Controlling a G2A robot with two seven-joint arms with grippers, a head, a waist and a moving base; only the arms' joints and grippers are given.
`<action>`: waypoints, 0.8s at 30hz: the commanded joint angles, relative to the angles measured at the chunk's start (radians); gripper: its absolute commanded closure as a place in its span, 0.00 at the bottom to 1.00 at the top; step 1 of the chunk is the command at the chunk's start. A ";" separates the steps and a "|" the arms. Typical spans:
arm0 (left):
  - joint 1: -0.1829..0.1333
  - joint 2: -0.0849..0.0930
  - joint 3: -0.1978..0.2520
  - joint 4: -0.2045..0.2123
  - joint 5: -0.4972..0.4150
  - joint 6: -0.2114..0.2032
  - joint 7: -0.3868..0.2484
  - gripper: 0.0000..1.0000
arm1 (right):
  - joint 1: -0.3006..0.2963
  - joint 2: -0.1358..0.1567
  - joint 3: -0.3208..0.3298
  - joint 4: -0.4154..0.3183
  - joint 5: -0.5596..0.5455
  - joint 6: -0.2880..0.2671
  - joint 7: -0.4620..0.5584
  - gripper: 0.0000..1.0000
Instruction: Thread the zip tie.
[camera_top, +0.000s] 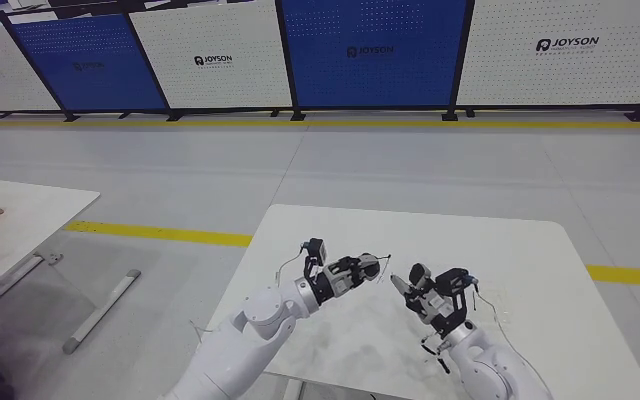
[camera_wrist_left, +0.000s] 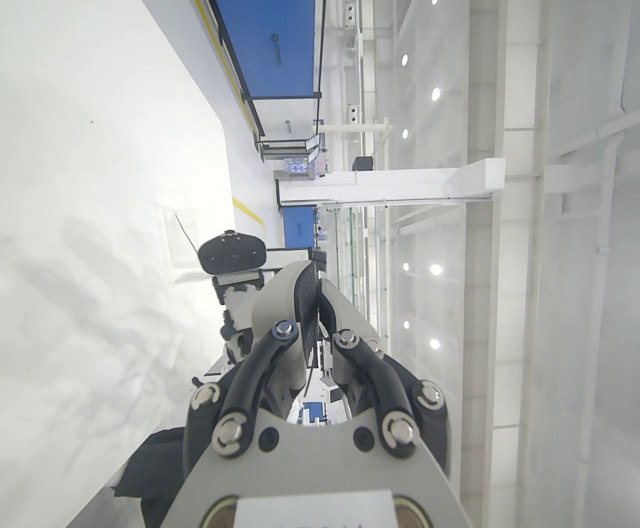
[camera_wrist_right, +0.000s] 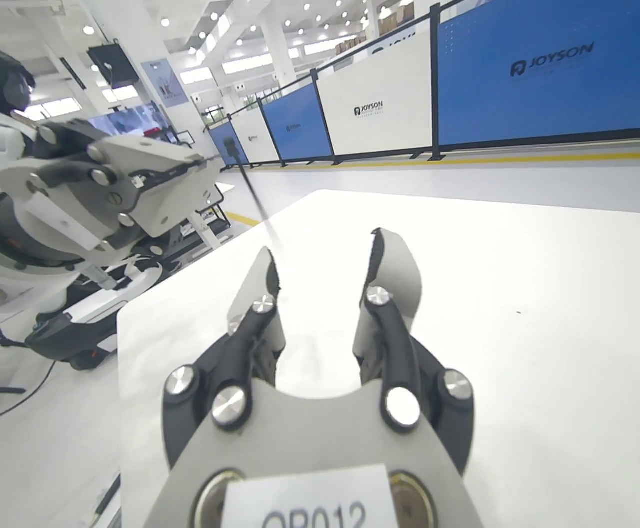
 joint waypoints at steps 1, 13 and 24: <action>0.003 0.001 -0.008 0.009 -0.002 -0.001 0.007 1.00 | -0.018 0.005 0.016 -0.014 0.000 0.000 -0.024 0.00; 0.001 -0.003 -0.002 0.051 0.020 -0.001 0.040 1.00 | -0.232 0.064 0.238 -0.186 0.138 0.000 -0.256 0.00; 0.008 -0.006 -0.014 0.103 0.007 -0.013 0.082 1.00 | -0.394 0.140 0.381 -0.254 0.426 0.000 -0.443 0.00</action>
